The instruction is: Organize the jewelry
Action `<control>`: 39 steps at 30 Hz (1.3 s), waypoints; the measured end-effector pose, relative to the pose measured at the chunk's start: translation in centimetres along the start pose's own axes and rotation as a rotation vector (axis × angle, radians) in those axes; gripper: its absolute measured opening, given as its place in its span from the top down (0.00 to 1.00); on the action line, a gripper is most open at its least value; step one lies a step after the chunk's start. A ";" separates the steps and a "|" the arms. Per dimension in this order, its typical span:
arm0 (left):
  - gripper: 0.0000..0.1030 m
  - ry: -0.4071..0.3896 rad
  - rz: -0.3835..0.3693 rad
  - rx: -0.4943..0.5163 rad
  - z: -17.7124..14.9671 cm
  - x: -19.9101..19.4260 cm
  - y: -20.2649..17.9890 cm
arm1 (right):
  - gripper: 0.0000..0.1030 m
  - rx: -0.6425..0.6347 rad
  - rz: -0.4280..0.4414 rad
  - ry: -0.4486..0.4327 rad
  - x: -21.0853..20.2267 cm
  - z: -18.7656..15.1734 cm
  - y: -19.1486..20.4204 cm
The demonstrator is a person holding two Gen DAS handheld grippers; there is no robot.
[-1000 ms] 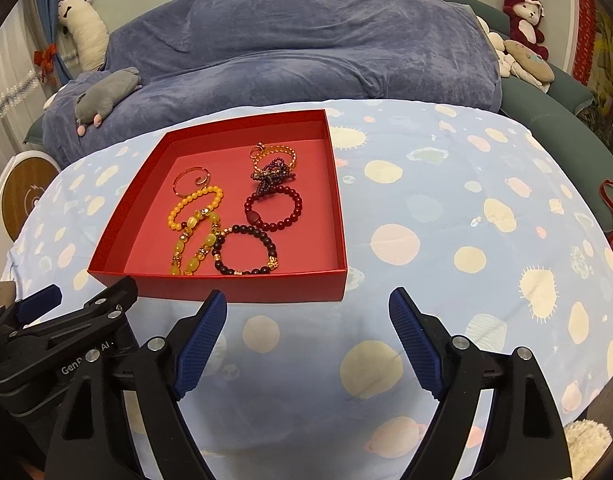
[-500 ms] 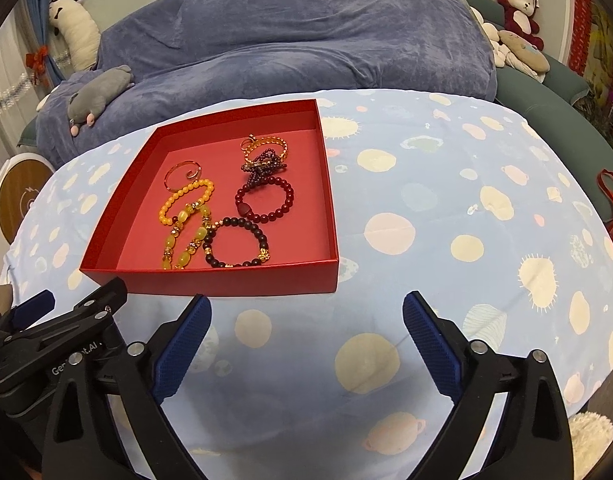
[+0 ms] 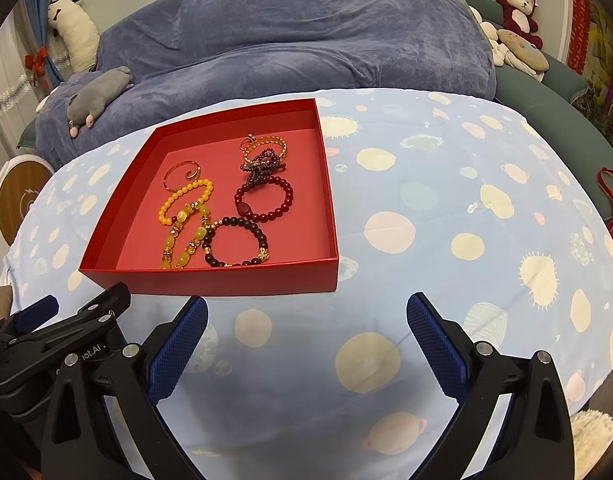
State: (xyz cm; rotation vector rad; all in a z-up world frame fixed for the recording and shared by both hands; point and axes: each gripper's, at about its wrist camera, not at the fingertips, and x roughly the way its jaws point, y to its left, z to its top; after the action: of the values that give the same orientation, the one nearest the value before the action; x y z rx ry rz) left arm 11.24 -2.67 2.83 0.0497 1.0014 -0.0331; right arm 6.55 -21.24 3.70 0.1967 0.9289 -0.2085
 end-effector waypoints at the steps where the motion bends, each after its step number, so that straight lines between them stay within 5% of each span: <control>1: 0.07 -0.001 0.001 0.000 0.0 0.0 0.0 | 0.07 -0.001 0.000 -0.001 0.0 0.0 0.0; 39: 0.07 0.001 -0.016 -0.020 -0.3 0.1 0.2 | 0.07 0.000 -0.006 0.002 0.1 -0.2 -0.3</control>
State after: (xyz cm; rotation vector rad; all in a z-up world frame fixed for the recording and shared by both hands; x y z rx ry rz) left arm 11.07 -2.46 2.64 0.0230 1.0027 -0.0379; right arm 6.39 -21.52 3.53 0.1947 0.9318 -0.2137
